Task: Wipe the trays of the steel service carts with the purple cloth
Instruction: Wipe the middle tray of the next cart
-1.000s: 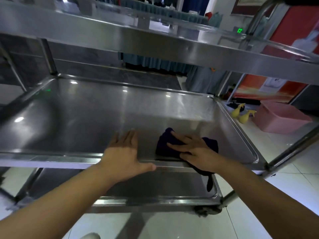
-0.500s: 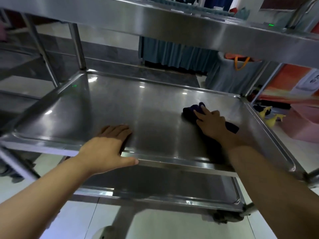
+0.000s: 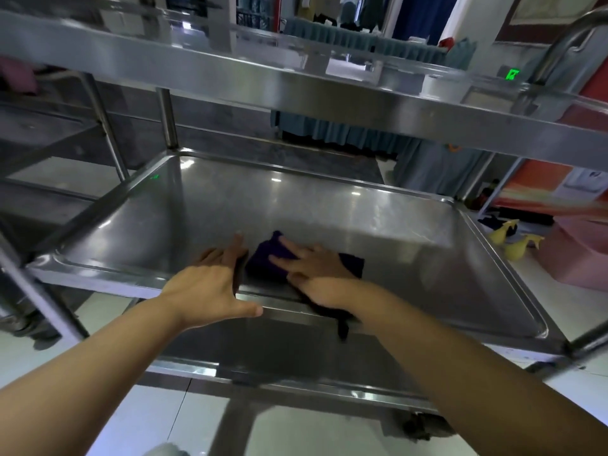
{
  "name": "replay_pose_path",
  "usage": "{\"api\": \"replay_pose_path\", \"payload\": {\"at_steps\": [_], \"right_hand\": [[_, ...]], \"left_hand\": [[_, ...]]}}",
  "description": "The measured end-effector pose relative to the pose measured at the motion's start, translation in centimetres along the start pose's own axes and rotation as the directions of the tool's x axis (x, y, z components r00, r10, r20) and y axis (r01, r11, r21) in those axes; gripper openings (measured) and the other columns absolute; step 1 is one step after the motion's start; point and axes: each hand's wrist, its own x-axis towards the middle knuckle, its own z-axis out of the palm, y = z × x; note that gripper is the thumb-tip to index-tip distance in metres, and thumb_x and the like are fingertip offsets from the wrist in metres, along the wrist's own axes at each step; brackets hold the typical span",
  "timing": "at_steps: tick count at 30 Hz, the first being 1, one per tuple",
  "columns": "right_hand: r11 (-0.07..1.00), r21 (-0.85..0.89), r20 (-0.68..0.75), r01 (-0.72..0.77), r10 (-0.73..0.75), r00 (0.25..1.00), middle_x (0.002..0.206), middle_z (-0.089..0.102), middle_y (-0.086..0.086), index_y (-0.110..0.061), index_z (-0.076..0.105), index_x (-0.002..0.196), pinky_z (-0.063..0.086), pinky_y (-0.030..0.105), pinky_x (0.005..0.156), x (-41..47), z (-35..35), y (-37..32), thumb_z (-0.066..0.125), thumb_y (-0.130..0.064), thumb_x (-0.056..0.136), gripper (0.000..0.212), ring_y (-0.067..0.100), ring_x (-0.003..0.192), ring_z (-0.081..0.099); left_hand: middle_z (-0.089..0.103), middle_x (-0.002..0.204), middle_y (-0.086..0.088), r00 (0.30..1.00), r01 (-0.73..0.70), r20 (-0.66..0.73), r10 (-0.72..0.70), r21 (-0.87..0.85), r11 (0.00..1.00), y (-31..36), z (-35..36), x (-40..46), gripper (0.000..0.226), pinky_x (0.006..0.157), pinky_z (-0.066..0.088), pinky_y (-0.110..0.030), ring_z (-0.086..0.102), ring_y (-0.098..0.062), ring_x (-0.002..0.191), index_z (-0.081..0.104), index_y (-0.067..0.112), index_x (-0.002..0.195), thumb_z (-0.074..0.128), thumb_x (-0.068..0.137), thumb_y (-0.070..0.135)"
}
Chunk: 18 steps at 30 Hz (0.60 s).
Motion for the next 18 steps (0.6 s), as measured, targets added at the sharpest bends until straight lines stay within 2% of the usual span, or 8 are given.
{"api": "replay_pose_path", "payload": {"at_steps": [3, 6, 10, 12, 14, 18], "right_hand": [[0.986, -0.048, -0.120, -0.159, 0.152, 0.981, 0.162, -0.002, -0.009, -0.041, 0.020, 0.150, 0.020, 0.044, 0.112, 0.7, -0.6, 5.2, 0.029, -0.032, 0.105, 0.047, 0.032, 0.137, 0.021], [0.927, -0.093, -0.191, -0.363, 0.341, 0.920, 0.162, 0.000, -0.004, -0.039, 0.018, 0.151, 0.026, 0.043, 0.107, 1.1, -1.4, 10.0, 0.028, -0.033, 0.105, 0.047, 0.036, 0.134, 0.027], [0.839, -0.066, -0.213, -0.539, 0.516, 0.829, 0.163, 0.002, -0.002, -0.037, 0.018, 0.152, 0.026, 0.044, 0.107, 2.2, -1.9, 11.6, 0.025, -0.033, 0.105, 0.048, 0.036, 0.135, 0.025], [0.834, -0.072, -0.206, -0.547, 0.524, 0.826, 0.163, 0.001, -0.002, -0.037, 0.017, 0.152, 0.026, 0.044, 0.106, 2.7, -1.8, 10.7, 0.026, -0.033, 0.105, 0.049, 0.037, 0.134, 0.025], [0.868, -0.071, -0.194, -0.491, 0.471, 0.860, 0.163, -0.001, -0.002, -0.038, 0.017, 0.152, 0.026, 0.044, 0.105, 3.4, -1.5, 8.6, 0.025, -0.032, 0.104, 0.049, 0.037, 0.133, 0.025], [0.967, -0.102, -0.189, -0.233, 0.211, 0.959, 0.162, -0.001, -0.004, -0.041, 0.019, 0.151, 0.024, 0.044, 0.105, 5.3, -0.3, 1.7, 0.027, -0.033, 0.104, 0.048, 0.035, 0.131, 0.026]], "left_hand": [[0.027, 0.153, 0.001, 1.000, -0.003, 0.013, 0.003, -0.012, 1.000, -0.9, 0.6, 0.4, 0.123, 0.109, 0.031, -0.033, 0.022, -0.023, 0.141, -0.005, 0.023, 0.151, 0.054, 0.062, 0.084], [0.026, 0.154, 0.000, 1.000, -0.007, -0.002, 0.007, -0.002, 1.000, -1.2, 1.0, 0.7, 0.119, 0.108, 0.034, -0.034, 0.024, -0.024, 0.140, 0.000, 0.027, 0.150, 0.048, 0.058, 0.086], [0.031, 0.150, -0.002, 0.999, -0.013, -0.037, 0.012, -0.022, 1.000, -1.0, 1.6, 1.2, 0.116, 0.106, 0.036, -0.035, 0.027, -0.025, 0.139, -0.001, 0.028, 0.150, 0.055, 0.063, 0.081], [0.030, 0.150, -0.002, 0.999, -0.013, -0.051, 0.012, -0.026, 1.000, -1.1, 1.8, 1.4, 0.121, 0.105, 0.037, -0.035, 0.029, -0.024, 0.137, -0.003, 0.028, 0.150, 0.051, 0.058, 0.085], [0.023, 0.154, -0.002, 0.997, -0.025, -0.074, 0.022, -0.042, 0.999, -1.2, 1.7, 1.5, 0.128, 0.107, 0.035, -0.035, 0.025, -0.024, 0.139, -0.009, 0.027, 0.150, 0.044, 0.052, 0.089], [-0.003, 0.160, -0.002, 0.988, -0.069, -0.142, 0.065, -0.024, 0.997, -0.8, 1.3, 1.1, 0.136, 0.115, 0.009, -0.027, 0.002, -0.020, 0.144, -0.010, 0.012, 0.150, 0.038, 0.049, 0.089]]}}
